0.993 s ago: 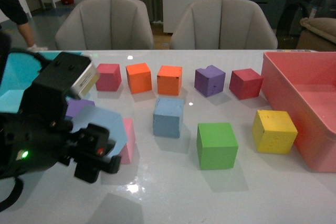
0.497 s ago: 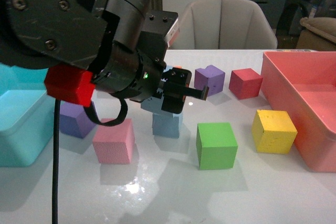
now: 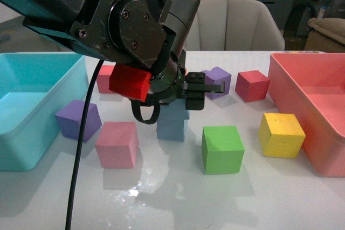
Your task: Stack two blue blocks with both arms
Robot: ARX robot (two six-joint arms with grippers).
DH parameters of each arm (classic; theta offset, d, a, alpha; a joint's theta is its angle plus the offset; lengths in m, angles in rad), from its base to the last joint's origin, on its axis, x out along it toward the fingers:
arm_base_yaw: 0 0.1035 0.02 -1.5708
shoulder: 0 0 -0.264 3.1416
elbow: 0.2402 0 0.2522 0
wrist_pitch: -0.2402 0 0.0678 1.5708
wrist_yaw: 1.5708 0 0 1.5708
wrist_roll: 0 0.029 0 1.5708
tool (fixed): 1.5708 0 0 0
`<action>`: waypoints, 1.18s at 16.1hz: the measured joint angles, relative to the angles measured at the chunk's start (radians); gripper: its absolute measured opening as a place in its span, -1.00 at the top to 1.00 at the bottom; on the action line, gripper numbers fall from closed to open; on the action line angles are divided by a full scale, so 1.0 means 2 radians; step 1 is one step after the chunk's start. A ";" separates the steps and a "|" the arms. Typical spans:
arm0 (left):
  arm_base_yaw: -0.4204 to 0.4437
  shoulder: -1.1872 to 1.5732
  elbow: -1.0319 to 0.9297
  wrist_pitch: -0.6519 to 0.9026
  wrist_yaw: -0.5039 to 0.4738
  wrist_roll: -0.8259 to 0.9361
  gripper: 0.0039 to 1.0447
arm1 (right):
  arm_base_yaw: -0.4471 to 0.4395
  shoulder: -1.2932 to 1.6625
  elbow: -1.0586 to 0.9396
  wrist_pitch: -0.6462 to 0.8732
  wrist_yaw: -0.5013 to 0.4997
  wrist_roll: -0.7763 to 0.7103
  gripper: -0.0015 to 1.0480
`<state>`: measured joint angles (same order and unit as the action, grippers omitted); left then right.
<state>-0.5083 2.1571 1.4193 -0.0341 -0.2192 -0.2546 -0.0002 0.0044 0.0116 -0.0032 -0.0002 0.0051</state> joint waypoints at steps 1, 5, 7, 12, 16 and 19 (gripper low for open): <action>-0.004 0.004 0.005 0.015 0.009 0.011 0.07 | 0.000 0.000 0.000 0.000 0.000 0.000 -0.87; 0.005 0.006 0.004 0.031 0.022 0.058 0.07 | 0.000 0.000 0.000 0.000 0.000 0.000 -0.87; 0.014 0.011 0.004 0.039 0.028 0.082 0.07 | 0.000 0.000 0.000 0.000 0.000 0.000 -0.87; 0.026 0.025 0.012 0.020 0.037 0.102 0.07 | 0.000 0.000 0.000 0.000 0.000 0.000 -0.87; 0.020 0.025 0.012 0.019 0.051 0.093 -0.57 | 0.000 0.000 0.000 0.000 0.000 0.000 -0.87; 0.017 0.024 0.012 0.026 0.054 0.089 -0.86 | 0.000 0.000 0.000 0.000 0.000 0.000 -0.88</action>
<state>-0.4744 2.2059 1.4441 0.0185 -0.1116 -0.0776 -0.0002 0.0044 0.0116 -0.0036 -0.0002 0.0051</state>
